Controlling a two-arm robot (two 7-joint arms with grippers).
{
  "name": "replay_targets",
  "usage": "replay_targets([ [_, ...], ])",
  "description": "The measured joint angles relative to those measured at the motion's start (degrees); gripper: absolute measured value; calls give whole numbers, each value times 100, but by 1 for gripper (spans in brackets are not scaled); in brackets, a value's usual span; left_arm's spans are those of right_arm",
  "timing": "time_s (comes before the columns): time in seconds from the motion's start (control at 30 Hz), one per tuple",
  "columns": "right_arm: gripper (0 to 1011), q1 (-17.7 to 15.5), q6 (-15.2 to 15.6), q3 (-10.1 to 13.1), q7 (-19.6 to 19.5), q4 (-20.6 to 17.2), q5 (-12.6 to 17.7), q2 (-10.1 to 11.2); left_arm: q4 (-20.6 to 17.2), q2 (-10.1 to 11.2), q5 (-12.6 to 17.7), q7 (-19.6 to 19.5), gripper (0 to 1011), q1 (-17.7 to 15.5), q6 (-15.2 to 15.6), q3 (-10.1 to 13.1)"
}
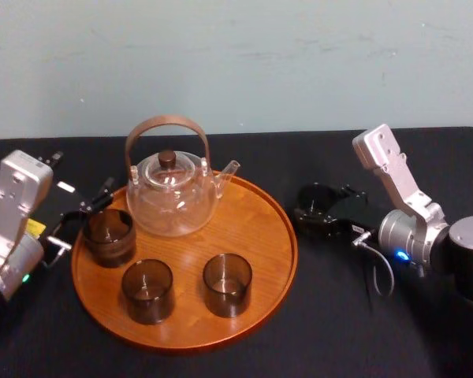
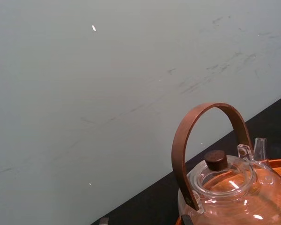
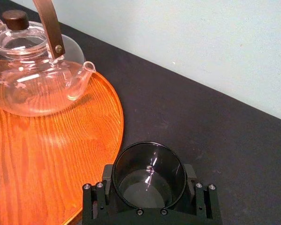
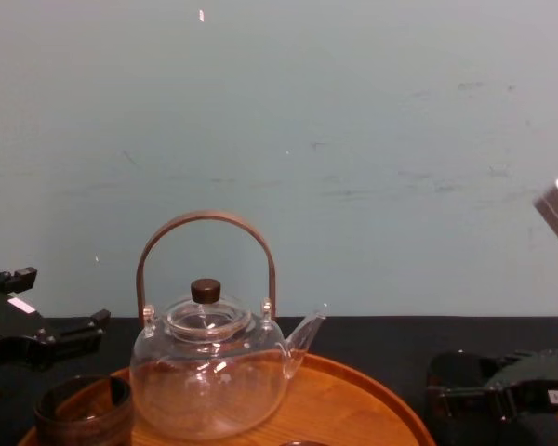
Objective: Pick up the glass from the table and place it on the tray.
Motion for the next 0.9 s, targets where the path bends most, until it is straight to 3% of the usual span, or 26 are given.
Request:
replay_targets([
  [0.53, 906, -252, -64, 157, 316, -707, 346, 365, 0, 0, 0, 0, 1001, 0, 0, 0],
  [0.9, 906, 9, -149, -162, 528, -851, 391, 387, 0, 0, 0, 0, 1001, 0, 0, 0],
])
